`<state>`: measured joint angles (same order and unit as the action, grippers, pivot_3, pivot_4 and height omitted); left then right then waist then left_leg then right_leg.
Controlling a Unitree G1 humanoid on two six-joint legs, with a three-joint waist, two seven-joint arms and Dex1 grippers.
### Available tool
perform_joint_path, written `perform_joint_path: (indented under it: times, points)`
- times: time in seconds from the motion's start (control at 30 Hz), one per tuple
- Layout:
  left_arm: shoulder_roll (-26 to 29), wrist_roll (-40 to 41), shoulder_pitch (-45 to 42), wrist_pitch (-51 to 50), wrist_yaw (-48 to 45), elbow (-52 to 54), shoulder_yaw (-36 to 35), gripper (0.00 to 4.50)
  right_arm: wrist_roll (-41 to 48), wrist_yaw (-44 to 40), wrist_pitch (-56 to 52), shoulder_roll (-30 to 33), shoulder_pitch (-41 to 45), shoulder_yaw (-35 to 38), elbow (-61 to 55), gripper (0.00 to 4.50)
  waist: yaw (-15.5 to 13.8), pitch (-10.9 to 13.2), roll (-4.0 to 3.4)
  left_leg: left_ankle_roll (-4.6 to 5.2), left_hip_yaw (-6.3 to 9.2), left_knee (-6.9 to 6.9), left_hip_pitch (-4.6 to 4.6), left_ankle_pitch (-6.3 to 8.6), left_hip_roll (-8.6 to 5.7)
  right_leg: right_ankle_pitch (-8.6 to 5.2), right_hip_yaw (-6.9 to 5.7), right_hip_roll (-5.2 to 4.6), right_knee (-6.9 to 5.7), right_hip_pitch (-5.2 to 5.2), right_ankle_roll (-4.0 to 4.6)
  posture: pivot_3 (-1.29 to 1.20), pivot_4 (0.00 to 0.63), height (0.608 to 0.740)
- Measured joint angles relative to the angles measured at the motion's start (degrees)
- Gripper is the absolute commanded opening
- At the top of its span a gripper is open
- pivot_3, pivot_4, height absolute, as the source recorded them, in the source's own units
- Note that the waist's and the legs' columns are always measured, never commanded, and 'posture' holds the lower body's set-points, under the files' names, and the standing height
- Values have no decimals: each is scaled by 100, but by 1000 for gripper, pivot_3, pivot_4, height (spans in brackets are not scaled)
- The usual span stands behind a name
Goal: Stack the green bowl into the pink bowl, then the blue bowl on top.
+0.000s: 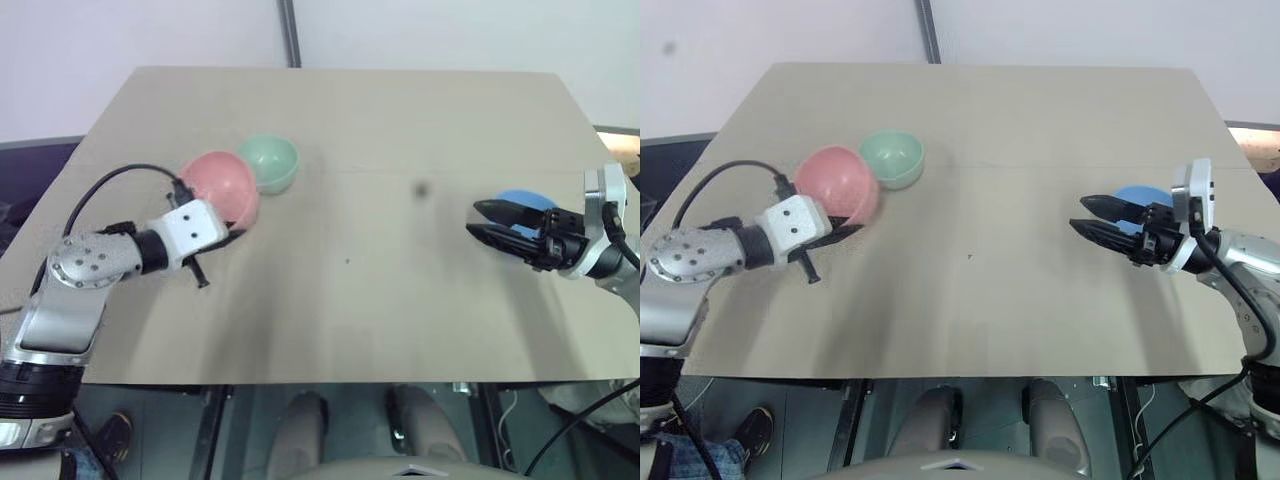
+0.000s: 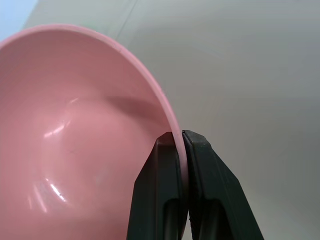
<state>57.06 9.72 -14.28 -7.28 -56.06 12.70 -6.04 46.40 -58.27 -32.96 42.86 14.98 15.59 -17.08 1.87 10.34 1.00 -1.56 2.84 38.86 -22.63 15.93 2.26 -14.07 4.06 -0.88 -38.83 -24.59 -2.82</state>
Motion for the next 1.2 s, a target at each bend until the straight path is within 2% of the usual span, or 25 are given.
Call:
perform_joint_path:
  times: [0.13, 0.27, 0.37, 0.57, 0.7, 0.8, 0.83, 0.9, 1.1, 1.2]
  points:
    - [7, 289, -422, 296, -709, 945, 526, 66, -44, -21, 36, -11, 145, -23, 37, 2294, 41, -1, -4, 0, -6, 2, 4, 0, 0, 0, 7, 2, 0, 1, 0, 0, 150, 740]
    - [6, 152, -390, 774, -1326, 966, 1221, 66, -69, -30, 57, -18, 277, -111, 149, 2294, 74, 1, -6, 0, -5, 1, 7, 0, 4, 0, 9, 10, -2, -1, 0, 0, 150, 740]
    - [14, -72, -419, 1271, -1721, 667, 1564, 66, -76, -37, 67, -22, 349, -136, 186, 2294, 43, 1, -6, 0, -5, 2, 6, 0, 4, 0, 9, 10, -1, 1, 0, 0, 150, 740]
    - [-310, -629, -1230, 2123, -1887, -402, 1938, 66, -70, -11, 70, -22, 263, -115, 161, 2294, -11, 1, -5, 0, -3, 12, -2, 0, 1, 0, 5, 9, 1, 1, 0, 0, 150, 740]
    - [-698, -816, -1714, 2542, -1798, -970, 2008, 1214, -69, 30, 74, -42, 189, -110, 119, 2294, 2, 2, -5, 1, -2, 17, -6, 0, 1, 0, 5, 8, 0, 0, 0, 0, 150, 740]
    - [-770, -777, -1768, 2715, -1807, -1036, 2009, 2621, -68, 55, 75, -48, 161, -109, 107, 2294, 44, 2, -6, 2, -2, 17, -4, 1, 2, 0, 6, 8, -3, 0, 0, 0, 150, 740]
    - [-824, -713, -1772, 2776, -1807, -1036, 2009, 3260, -68, 59, 76, -48, 161, -109, 107, 2294, 42, 2, -6, 2, -1, 18, -4, 1, 2, 0, 6, 8, -4, 1, 0, 0, 150, 740]
    - [-827, -677, -1775, 2794, -1808, -1036, 2008, 3817, -68, 60, 78, -49, 161, -109, 107, 2294, 41, 2, -6, 2, -1, 19, -3, 1, 2, 0, 6, 8, -5, 1, 0, 0, 150, 740]
    - [-738, -210, -1694, 2477, -1934, -825, 1918, 3817, -79, 20, 87, -78, 225, -128, 154, 2294, 41, 2, -6, 2, -1, 20, -4, 1, 2, 0, 6, 8, -4, 1, 0, 0, 150, 740]
    - [-705, 191, -1673, 1676, -1862, -563, 1711, 3817, -80, 7, 87, -82, 236, -133, 171, 2294, 37, 2, -6, 2, 1, 21, -4, 1, 2, 0, 5, 8, -5, 1, 0, 0, 150, 740]
